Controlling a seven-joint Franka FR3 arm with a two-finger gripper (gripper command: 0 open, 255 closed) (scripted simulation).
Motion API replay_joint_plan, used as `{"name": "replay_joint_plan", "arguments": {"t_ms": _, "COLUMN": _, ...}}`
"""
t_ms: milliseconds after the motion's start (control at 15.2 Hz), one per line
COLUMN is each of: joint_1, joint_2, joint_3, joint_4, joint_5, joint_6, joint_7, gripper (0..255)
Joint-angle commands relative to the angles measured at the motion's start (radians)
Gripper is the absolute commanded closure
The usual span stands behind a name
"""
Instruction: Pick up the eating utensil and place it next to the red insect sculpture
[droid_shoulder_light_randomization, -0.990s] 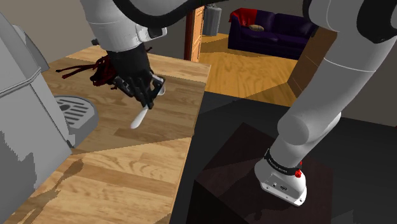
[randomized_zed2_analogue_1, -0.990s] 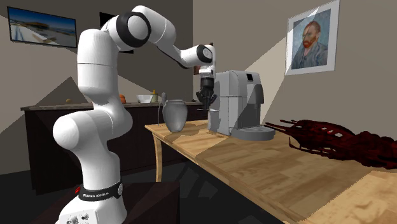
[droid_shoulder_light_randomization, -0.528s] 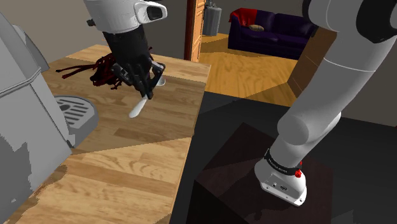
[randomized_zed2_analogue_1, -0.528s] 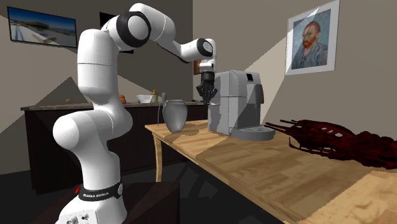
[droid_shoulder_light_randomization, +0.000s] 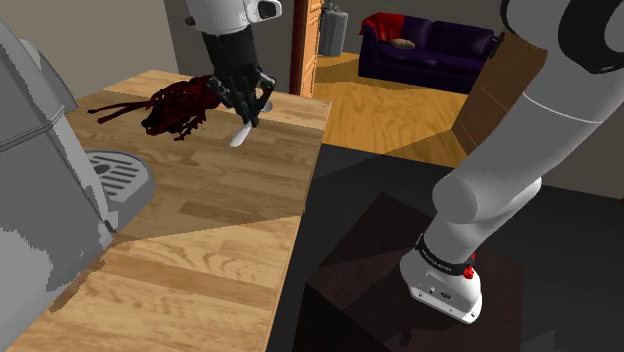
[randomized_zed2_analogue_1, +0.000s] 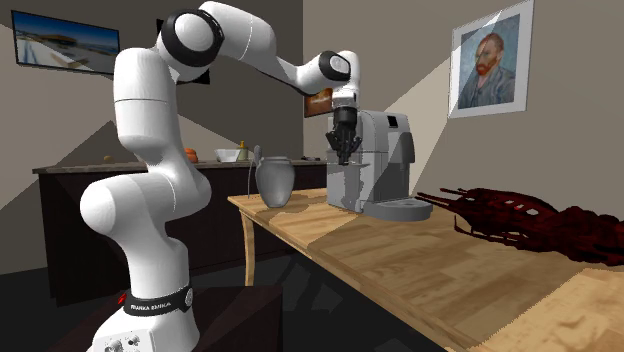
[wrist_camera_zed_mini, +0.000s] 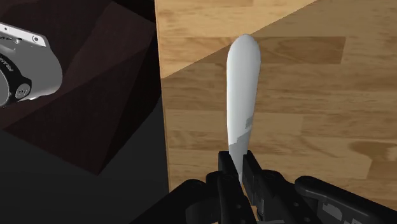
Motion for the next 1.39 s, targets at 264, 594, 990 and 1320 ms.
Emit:
{"name": "replay_joint_plan", "arguments": {"t_ms": 264, "joint_1": -0.062, "joint_2": 0.0, "joint_3": -0.079, "joint_4": -0.016, "joint_5": -0.024, "joint_6": 0.033, "joint_7": -0.14, "gripper": 255}}
{"name": "replay_joint_plan", "arguments": {"t_ms": 594, "joint_1": -0.111, "joint_2": 0.046, "joint_3": -0.128, "joint_4": 0.011, "joint_5": -0.074, "joint_6": 0.047, "joint_7": -0.228, "gripper": 255}}
{"name": "replay_joint_plan", "arguments": {"t_ms": 990, "joint_1": -0.156, "joint_2": 0.142, "joint_3": -0.175, "joint_4": 0.086, "joint_5": -0.156, "joint_6": 0.048, "joint_7": -0.312, "gripper": 255}}
{"name": "replay_joint_plan", "arguments": {"t_ms": 1320, "joint_1": -0.175, "joint_2": 0.248, "joint_3": -0.214, "joint_4": 0.188, "joint_5": -0.237, "joint_6": 0.033, "joint_7": -0.372, "gripper": 255}}
